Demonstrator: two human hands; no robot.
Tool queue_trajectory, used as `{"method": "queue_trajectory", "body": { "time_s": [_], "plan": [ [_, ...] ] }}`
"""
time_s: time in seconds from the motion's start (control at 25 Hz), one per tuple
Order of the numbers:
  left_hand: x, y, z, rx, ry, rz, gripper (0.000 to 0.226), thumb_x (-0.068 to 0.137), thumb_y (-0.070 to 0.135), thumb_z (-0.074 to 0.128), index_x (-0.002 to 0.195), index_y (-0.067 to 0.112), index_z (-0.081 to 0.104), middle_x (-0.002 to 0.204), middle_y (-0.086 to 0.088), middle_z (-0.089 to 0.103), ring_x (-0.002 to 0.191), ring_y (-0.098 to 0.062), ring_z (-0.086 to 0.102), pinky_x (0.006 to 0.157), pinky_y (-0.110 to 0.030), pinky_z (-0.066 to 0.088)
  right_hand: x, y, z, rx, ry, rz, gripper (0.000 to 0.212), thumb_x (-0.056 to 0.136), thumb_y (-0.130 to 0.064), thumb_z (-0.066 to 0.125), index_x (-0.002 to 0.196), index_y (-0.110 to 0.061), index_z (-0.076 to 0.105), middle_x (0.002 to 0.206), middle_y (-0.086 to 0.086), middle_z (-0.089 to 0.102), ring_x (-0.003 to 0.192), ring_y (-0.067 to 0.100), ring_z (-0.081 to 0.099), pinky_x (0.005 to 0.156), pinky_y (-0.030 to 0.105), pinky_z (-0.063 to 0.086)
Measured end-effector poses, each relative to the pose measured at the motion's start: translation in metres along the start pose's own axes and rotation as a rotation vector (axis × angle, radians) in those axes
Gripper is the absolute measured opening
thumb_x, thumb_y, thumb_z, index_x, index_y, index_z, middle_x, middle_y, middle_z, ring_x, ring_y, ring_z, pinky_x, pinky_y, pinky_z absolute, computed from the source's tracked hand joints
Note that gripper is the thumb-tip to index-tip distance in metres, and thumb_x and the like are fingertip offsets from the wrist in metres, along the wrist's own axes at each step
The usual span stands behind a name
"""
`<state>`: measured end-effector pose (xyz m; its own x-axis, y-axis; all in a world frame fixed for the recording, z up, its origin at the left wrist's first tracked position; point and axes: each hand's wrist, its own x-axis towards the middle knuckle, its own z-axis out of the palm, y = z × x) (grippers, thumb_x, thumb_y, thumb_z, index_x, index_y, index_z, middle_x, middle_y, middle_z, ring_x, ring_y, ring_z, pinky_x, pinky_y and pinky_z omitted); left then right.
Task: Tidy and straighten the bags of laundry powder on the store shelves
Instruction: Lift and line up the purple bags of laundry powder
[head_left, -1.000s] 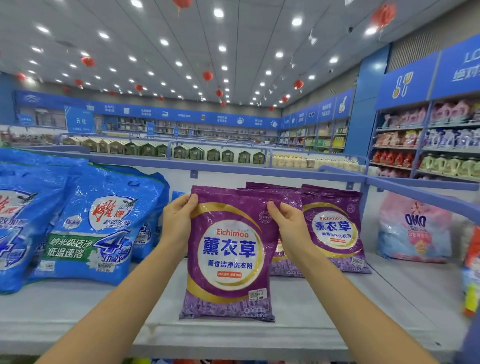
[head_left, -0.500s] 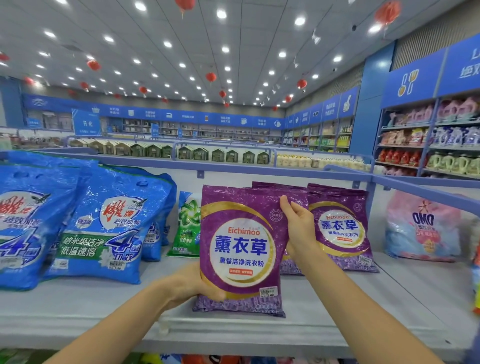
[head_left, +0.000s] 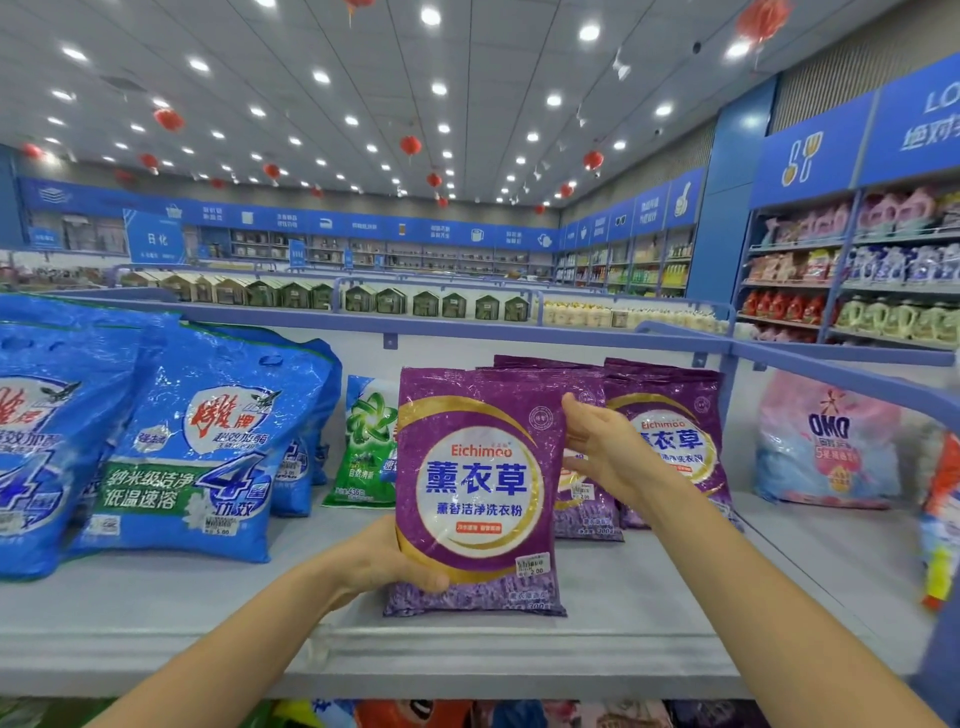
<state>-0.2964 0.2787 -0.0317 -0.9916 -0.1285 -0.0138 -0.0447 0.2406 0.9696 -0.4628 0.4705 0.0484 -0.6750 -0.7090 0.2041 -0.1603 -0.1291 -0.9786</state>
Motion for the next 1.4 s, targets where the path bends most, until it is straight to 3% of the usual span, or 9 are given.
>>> {"method": "queue_trajectory", "body": {
  "time_s": [0.2,0.36,0.48,0.64,0.8,1.0,1.2,1.28,1.4],
  "plan": [
    [0.004,-0.003,-0.001,-0.030,0.006,-0.024,0.071,0.057,-0.005,0.081,0.117,0.022,0.057,0.108,0.002,0.071,0.100,-0.012,0.066,0.078,-0.017,0.052,-0.026,0.051,-0.009,-0.256,-0.236,0.156,0.026,0.086,-0.029,0.064,0.110,-0.020,0.062,0.112,0.002,0.069,0.106,0.019,0.064,0.095,0.038,0.050],
    [0.006,-0.003,-0.003,-0.067,-0.002,-0.055,0.085,0.040,0.015,0.087,0.119,0.020,0.057,0.110,-0.001,0.071,0.102,-0.015,0.066,0.081,-0.019,0.051,-0.037,0.060,0.004,-0.274,-0.187,0.140,0.015,0.091,-0.020,0.058,0.105,-0.023,0.061,0.102,-0.005,0.072,0.095,0.010,0.068,0.078,0.029,0.057],
    [0.015,0.004,0.004,-0.117,0.008,-0.072,0.087,0.033,0.015,0.089,0.116,0.015,0.060,0.107,-0.006,0.071,0.105,-0.023,0.065,0.090,-0.031,0.050,-0.041,0.057,-0.004,-0.300,-0.121,0.094,0.014,0.092,-0.018,0.056,0.104,-0.023,0.061,0.101,-0.004,0.071,0.090,0.010,0.069,0.071,0.028,0.058],
    [0.047,0.023,0.053,-0.249,0.082,-0.044,0.086,0.026,0.006,0.087,0.108,0.008,0.059,0.101,-0.013,0.071,0.095,-0.027,0.066,0.077,-0.032,0.055,-0.057,0.046,-0.047,-0.231,0.079,0.067,0.018,0.091,-0.023,0.056,0.108,-0.018,0.061,0.102,-0.001,0.071,0.088,0.012,0.069,0.067,0.027,0.057],
    [0.086,0.038,0.118,-0.272,0.154,-0.006,0.068,0.048,-0.006,0.086,0.107,0.007,0.057,0.103,-0.011,0.068,0.097,-0.028,0.063,0.090,-0.041,0.050,-0.076,0.040,-0.101,-0.201,0.271,0.058,0.017,0.093,-0.023,0.053,0.108,-0.017,0.059,0.093,-0.005,0.069,0.081,0.008,0.065,0.064,0.019,0.053],
    [0.122,0.058,0.183,-0.222,0.211,0.066,0.040,0.065,-0.010,0.076,0.090,0.014,0.057,0.089,-0.001,0.066,0.083,-0.017,0.061,0.077,-0.031,0.046,-0.079,0.047,-0.152,-0.223,0.454,0.007,0.030,0.095,-0.023,0.051,0.120,-0.008,0.053,0.110,0.005,0.064,0.095,0.014,0.062,0.077,0.021,0.053],
    [0.152,0.055,0.213,-0.187,0.306,0.139,0.063,0.064,-0.005,0.080,0.116,0.014,0.051,0.103,-0.002,0.064,0.093,-0.018,0.060,0.073,-0.029,0.050,-0.065,0.065,-0.175,-0.313,0.516,0.042,0.023,0.098,-0.020,0.045,0.115,-0.007,0.054,0.110,0.002,0.063,0.098,0.014,0.060,0.079,0.020,0.052],
    [0.155,0.055,0.215,-0.180,0.318,0.131,0.064,0.062,-0.004,0.082,0.115,0.015,0.051,0.098,0.002,0.063,0.093,-0.016,0.060,0.066,-0.022,0.049,-0.056,0.073,-0.178,-0.330,0.527,0.079,0.028,0.097,-0.022,0.046,0.119,-0.006,0.054,0.118,0.008,0.063,0.104,0.019,0.060,0.090,0.034,0.051],
    [0.158,0.059,0.213,-0.197,0.344,0.104,0.059,0.063,-0.011,0.078,0.108,0.013,0.050,0.091,0.004,0.061,0.082,-0.009,0.056,0.060,-0.017,0.043,-0.046,0.079,-0.180,-0.268,0.493,0.082,0.031,0.097,-0.021,0.046,0.125,-0.008,0.048,0.120,0.005,0.059,0.107,0.018,0.058,0.091,0.032,0.049]
  ]
}}
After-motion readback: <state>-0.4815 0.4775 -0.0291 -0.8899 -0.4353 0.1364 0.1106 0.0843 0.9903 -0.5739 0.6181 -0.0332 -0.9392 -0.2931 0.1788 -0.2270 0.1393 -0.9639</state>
